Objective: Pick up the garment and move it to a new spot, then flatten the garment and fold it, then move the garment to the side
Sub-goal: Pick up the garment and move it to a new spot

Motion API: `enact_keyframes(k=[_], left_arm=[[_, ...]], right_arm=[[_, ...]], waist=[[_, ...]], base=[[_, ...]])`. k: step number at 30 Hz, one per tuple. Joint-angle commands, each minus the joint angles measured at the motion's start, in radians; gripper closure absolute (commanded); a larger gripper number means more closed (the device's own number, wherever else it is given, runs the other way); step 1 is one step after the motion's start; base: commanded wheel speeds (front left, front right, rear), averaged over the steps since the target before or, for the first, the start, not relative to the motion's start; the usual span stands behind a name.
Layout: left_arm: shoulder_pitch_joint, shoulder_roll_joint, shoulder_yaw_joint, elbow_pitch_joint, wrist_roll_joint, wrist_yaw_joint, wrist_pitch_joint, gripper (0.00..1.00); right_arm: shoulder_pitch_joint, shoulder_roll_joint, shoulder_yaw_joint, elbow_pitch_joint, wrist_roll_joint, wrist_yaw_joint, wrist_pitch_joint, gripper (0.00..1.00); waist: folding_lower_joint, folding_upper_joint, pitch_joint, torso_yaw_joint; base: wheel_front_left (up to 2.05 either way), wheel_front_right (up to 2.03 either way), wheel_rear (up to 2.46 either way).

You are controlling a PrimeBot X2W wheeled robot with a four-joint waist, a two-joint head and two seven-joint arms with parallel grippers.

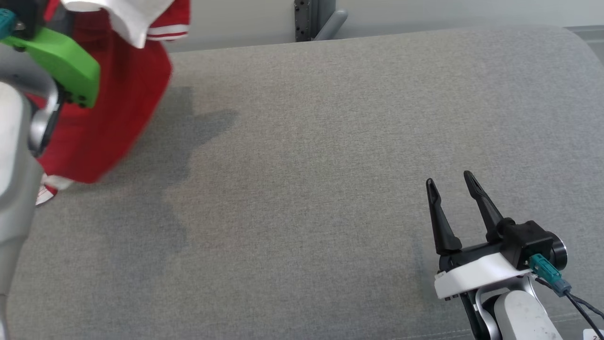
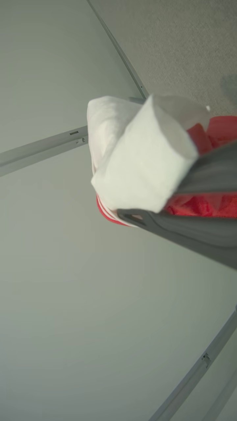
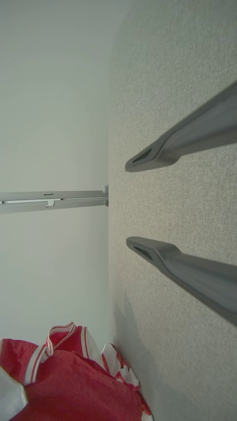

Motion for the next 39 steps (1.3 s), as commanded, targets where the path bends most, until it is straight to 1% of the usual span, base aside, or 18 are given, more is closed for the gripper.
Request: enact_keyframes(k=[1, 5, 9, 12, 13, 14, 16, 17, 21, 24, 29, 33, 34, 35, 36, 37, 39], left_arm=[[0.019, -0.018, -0.010, -0.030, -0.005, 0.009, 0.011, 1.00], [0.060, -0.084, -0.044, -0.127, -0.014, 0.036, 0.036, 1.00], [0.125, -0.169, -0.094, -0.164, -0.025, 0.054, 0.027, 1.00], [0.173, -0.237, -0.136, -0.139, -0.027, 0.065, 0.000, 1.00], [0.173, -0.237, -0.136, -0.139, -0.027, 0.065, 0.000, 1.00], [0.209, -0.295, -0.155, -0.104, -0.046, 0.068, -0.024, 1.00], [0.228, -0.337, -0.181, -0.057, -0.039, 0.066, -0.052, 1.00], [0.228, -0.337, -0.181, -0.057, -0.039, 0.066, -0.052, 1.00], [0.248, -0.397, -0.212, 0.064, -0.041, 0.070, -0.108, 1.00], [0.244, -0.427, -0.229, 0.152, -0.046, 0.072, -0.153, 1.00], [0.245, -0.448, -0.264, 0.268, -0.068, 0.061, -0.195, 1.00], [0.254, -0.454, -0.299, 0.310, -0.092, 0.055, -0.216, 1.00], [0.260, -0.455, -0.313, 0.306, -0.102, 0.055, -0.220, 0.80], [0.263, -0.455, -0.327, 0.300, -0.112, 0.056, -0.224, 0.56], [0.265, -0.454, -0.341, 0.290, -0.119, 0.060, -0.226, 0.14], [0.267, -0.454, -0.355, 0.281, -0.131, 0.065, -0.229, 0.00], [0.271, -0.454, -0.383, 0.262, -0.151, 0.073, -0.234, 0.00]], right_arm=[[0.013, -0.002, -0.001, 0.001, 0.008, 0.000, -0.004, 0.00], [0.011, -0.002, -0.003, 0.001, 0.019, 0.000, -0.004, 0.00], [0.002, -0.002, 0.002, -0.001, 0.027, 0.000, -0.004, 0.00], [-0.006, -0.002, 0.009, -0.003, 0.030, 0.000, -0.004, 0.00], [-0.006, -0.002, 0.009, -0.003, 0.030, 0.000, -0.004, 0.00], [-0.015, -0.002, 0.017, -0.002, 0.034, 0.000, -0.004, 0.00], [-0.024, -0.002, 0.021, -0.002, 0.038, 0.000, -0.004, 0.00], [-0.024, -0.002, 0.021, -0.002, 0.038, 0.000, -0.004, 0.00], [-0.039, -0.002, 0.031, -0.005, 0.041, 0.000, -0.004, 0.00], [-0.047, -0.002, 0.034, -0.004, 0.043, 0.000, -0.004, 0.00], [-0.055, -0.002, 0.030, -0.004, 0.045, 0.000, -0.004, 0.00], [-0.054, -0.002, 0.023, -0.004, 0.043, 0.000, -0.004, 0.00], [-0.054, -0.002, 0.021, -0.003, 0.042, 0.000, -0.004, 0.00], [-0.053, -0.002, 0.019, -0.001, 0.041, 0.000, -0.004, 0.00], [-0.051, -0.002, 0.016, 0.000, 0.039, 0.000, -0.004, 0.00], [-0.049, -0.002, 0.013, 0.001, 0.037, 0.000, -0.004, 0.00], [-0.044, -0.002, 0.008, 0.002, 0.034, 0.000, -0.004, 0.00]], waist=[[0.0001, 0.0069, -0.025, -0.030], [0.0001, 0.0069, -0.026, -0.046], [0.0001, 0.0069, -0.017, -0.065], [0.0001, 0.0069, -0.003, -0.082], [0.0001, 0.0069, -0.003, -0.082], [0.0001, 0.0069, 0.011, -0.098], [0.0001, 0.0069, 0.026, -0.115], [0.0001, 0.0069, 0.026, -0.115], [0.0001, 0.0069, 0.060, -0.151], [0.0001, 0.0069, 0.079, -0.176], [0.0001, 0.0069, 0.097, -0.202], [0.0001, 0.0069, 0.099, -0.208], [0.0001, 0.0069, 0.098, -0.208], [0.0001, 0.0069, 0.096, -0.207], [0.0001, 0.0069, 0.094, -0.205], [0.0001, 0.0069, 0.090, -0.202], [0.0001, 0.0069, 0.083, -0.194]], base=[[0.00, 0.00, 0.00], [0.00, 0.00, 0.00], [0.00, 0.00, 0.00], [0.00, 0.00, 0.00], [0.00, 0.00, 0.00], [0.00, 0.00, 0.00], [0.00, 0.00, 0.00], [0.00, 0.00, 0.00], [0.00, 0.00, 0.00], [0.00, 0.00, 0.00], [0.00, 0.00, 0.00], [0.00, 0.00, 0.00], [0.00, 0.00, 0.00], [0.00, 0.00, 0.00], [0.00, 0.00, 0.00], [0.00, 0.00, 0.00], [0.00, 0.00, 0.00]])
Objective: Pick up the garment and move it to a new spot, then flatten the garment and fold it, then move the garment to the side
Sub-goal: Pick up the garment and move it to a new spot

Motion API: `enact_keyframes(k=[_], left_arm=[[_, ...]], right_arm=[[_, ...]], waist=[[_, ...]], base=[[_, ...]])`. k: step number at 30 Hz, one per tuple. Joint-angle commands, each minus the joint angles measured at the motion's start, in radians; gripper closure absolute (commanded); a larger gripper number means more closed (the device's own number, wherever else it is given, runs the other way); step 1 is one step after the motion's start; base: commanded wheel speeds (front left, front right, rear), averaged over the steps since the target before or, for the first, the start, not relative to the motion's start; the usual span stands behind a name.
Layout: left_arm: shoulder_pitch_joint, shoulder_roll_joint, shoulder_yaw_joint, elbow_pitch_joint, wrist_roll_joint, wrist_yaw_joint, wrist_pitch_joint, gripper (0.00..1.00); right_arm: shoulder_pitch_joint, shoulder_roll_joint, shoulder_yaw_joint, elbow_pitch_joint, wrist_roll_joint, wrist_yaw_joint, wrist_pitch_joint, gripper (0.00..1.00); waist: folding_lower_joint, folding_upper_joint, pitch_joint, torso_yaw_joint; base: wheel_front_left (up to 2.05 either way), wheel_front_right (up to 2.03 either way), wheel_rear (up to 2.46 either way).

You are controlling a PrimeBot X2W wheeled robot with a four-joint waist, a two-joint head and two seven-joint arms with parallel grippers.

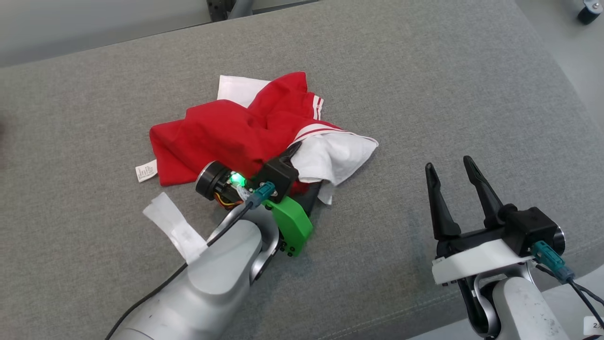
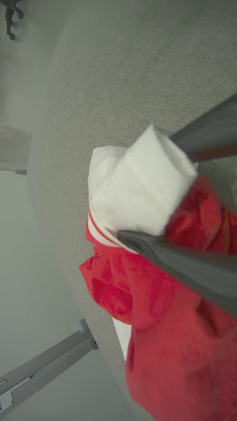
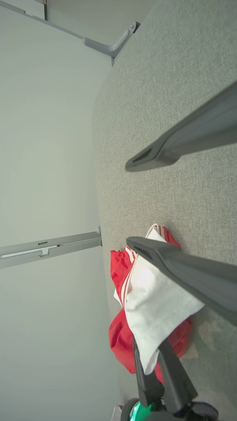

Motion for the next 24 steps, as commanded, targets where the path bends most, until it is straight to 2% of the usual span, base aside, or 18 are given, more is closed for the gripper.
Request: enact_keyframes(k=[1, 12, 15, 22, 24], left_arm=[[0.012, 0.002, -0.018, -0.015, -0.019, 0.011, -0.008, 0.00], [0.046, 0.002, -0.104, -0.072, -0.049, 0.046, -0.016, 0.00], [0.071, 0.003, -0.083, -0.104, -0.044, 0.062, -0.016, 0.00], [0.158, 0.056, -0.031, -0.210, -0.016, 0.083, -0.017, 0.00], [0.198, 0.082, 0.001, -0.254, -0.016, 0.101, -0.017, 0.00]], right_arm=[[0.006, -0.001, -0.004, 0.001, -0.008, 0.000, -0.004, 0.00], [0.038, -0.001, -0.016, 0.009, -0.012, 0.000, -0.004, 0.00], [0.047, -0.002, -0.019, 0.011, -0.016, 0.000, -0.004, 0.00], [0.069, -0.002, -0.030, 0.015, -0.023, 0.000, -0.004, 0.00], [0.078, -0.002, -0.034, 0.015, -0.027, 0.000, -0.004, 0.00]], waist=[[0.0000, 0.0069, -0.013, 0.013], [0.0000, 0.0069, -0.076, 0.062], [0.0000, 0.0069, -0.095, 0.072], [0.0000, 0.0069, -0.133, 0.087], [0.0000, 0.0069, -0.145, 0.091]], base=[[0.00, 0.00, 0.00], [0.00, 0.00, 0.00], [0.00, 0.00, 0.00], [0.00, 0.00, 0.00], [0.00, 0.00, 0.00]])
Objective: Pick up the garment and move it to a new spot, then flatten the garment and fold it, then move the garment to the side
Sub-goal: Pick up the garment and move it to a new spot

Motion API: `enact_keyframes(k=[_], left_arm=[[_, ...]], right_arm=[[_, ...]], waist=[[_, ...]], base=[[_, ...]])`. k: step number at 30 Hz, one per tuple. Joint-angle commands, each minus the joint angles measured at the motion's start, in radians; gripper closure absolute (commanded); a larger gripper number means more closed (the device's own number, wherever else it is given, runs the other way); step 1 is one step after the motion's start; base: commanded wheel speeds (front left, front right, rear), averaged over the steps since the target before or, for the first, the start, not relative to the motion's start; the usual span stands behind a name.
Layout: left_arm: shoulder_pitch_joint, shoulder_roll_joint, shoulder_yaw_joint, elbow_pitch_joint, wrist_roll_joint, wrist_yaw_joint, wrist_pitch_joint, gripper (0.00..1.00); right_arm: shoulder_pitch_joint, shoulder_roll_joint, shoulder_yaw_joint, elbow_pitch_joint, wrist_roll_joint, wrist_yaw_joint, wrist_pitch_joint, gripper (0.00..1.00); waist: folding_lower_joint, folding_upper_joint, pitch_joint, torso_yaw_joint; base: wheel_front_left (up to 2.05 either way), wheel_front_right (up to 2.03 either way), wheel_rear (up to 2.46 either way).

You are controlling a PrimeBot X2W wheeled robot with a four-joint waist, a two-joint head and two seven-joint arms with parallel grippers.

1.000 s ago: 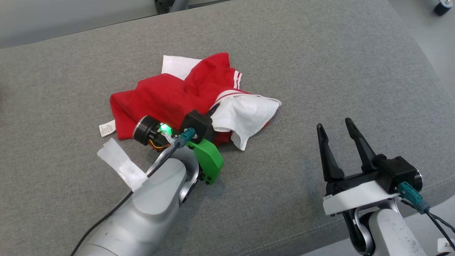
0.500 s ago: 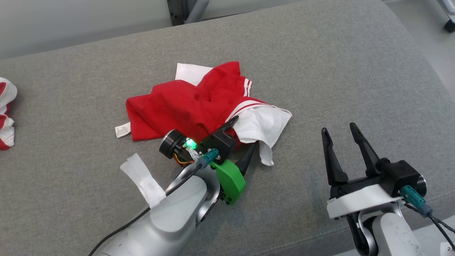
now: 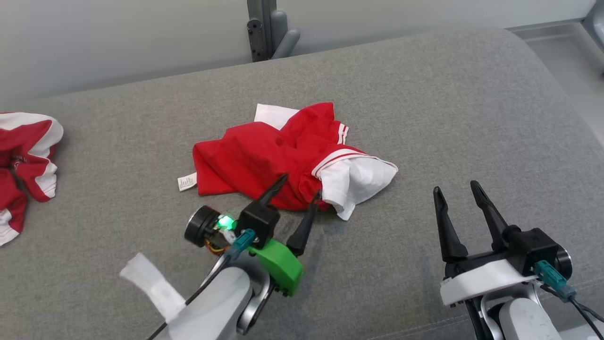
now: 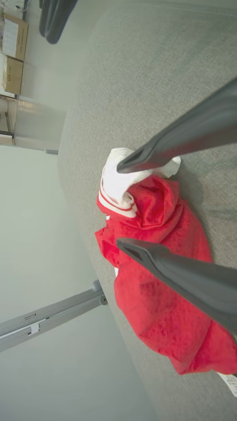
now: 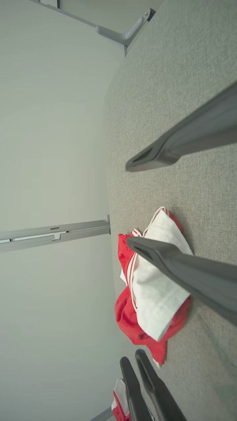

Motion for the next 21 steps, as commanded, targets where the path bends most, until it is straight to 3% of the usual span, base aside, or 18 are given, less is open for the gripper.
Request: enact_keyframes(k=[1, 7, 12, 16, 21], left_arm=[[0.030, 0.018, 0.016, -0.016, 0.012, 0.013, -0.004, 0.00], [0.200, 0.085, 0.168, -0.169, 0.002, 0.080, -0.003, 0.00], [0.318, 0.107, 0.302, -0.250, 0.025, 0.126, -0.003, 0.00], [0.414, 0.101, 0.424, -0.327, 0.072, 0.158, -0.004, 0.00], [0.530, 0.060, 0.570, -0.405, 0.126, 0.157, -0.003, 0.00]], right_arm=[[0.016, -0.002, -0.003, 0.001, -0.003, 0.000, -0.004, 0.00], [0.038, -0.002, -0.011, 0.002, -0.021, 0.000, -0.004, 0.00], [0.046, -0.002, -0.016, -0.005, -0.040, 0.000, -0.004, 0.00], [0.052, -0.002, -0.017, -0.010, -0.047, 0.000, -0.004, 0.00], [0.048, -0.002, -0.014, -0.015, -0.048, 0.000, -0.004, 0.00]], waist=[[0.0001, 0.0070, -0.019, 0.010], [0.0001, 0.0070, -0.059, 0.021], [0.0001, 0.0070, -0.078, 0.029], [0.0001, 0.0070, -0.087, 0.035], [0.0001, 0.0070, -0.093, 0.042]], base=[[0.00, 0.00, 0.00], [0.00, 0.00, 0.00], [0.00, 0.00, 0.00], [0.00, 0.00, 0.00], [0.00, 0.00, 0.00]])
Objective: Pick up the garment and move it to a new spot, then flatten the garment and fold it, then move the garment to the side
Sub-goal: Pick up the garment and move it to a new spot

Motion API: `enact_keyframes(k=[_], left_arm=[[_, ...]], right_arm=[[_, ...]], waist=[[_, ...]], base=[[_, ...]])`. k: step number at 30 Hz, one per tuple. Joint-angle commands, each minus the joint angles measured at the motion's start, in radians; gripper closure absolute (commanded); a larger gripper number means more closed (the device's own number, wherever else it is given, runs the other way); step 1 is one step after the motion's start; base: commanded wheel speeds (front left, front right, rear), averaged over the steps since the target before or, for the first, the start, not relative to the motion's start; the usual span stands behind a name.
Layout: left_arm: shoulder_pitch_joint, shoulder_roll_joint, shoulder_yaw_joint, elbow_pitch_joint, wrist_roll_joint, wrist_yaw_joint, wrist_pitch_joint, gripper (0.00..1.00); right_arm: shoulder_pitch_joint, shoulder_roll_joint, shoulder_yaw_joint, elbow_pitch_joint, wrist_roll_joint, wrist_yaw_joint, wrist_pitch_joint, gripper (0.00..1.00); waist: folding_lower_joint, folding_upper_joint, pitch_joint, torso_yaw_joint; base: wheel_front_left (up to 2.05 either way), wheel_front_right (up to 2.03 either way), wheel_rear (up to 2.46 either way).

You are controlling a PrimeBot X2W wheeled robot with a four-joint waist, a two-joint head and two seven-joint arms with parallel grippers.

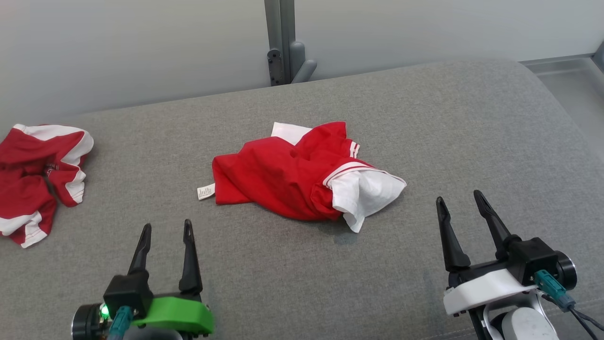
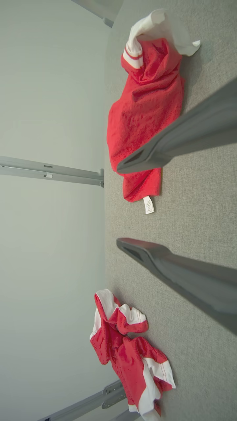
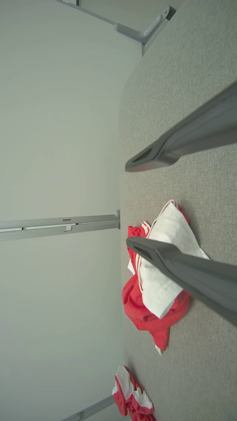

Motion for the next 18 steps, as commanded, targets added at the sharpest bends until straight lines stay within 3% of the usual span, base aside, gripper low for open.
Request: enact_keyframes(k=[1, 8, 18], left_arm=[[0.035, -0.009, 0.023, -0.008, 0.019, -0.008, -0.003, 0.00], [0.120, -0.066, 0.149, -0.012, 0.068, -0.065, -0.003, 0.00], [0.122, -0.117, 0.239, 0.021, 0.133, -0.140, -0.003, 0.00]], right_arm=[[0.004, -0.002, 0.000, -0.004, -0.005, 0.000, -0.004, 0.00], [0.010, -0.002, 0.006, -0.007, 0.002, 0.000, -0.004, 0.00], [0.007, -0.002, 0.014, 0.009, 0.013, 0.000, -0.004, 0.00]], waist=[[0.0001, 0.0070, -0.002, 0.002], [0.0001, 0.0070, -0.007, 0.008], [0.0001, 0.0070, -0.004, 0.009]], base=[[0.00, 0.00, 0.00], [0.00, 0.00, 0.00], [0.00, 0.00, 0.00]])
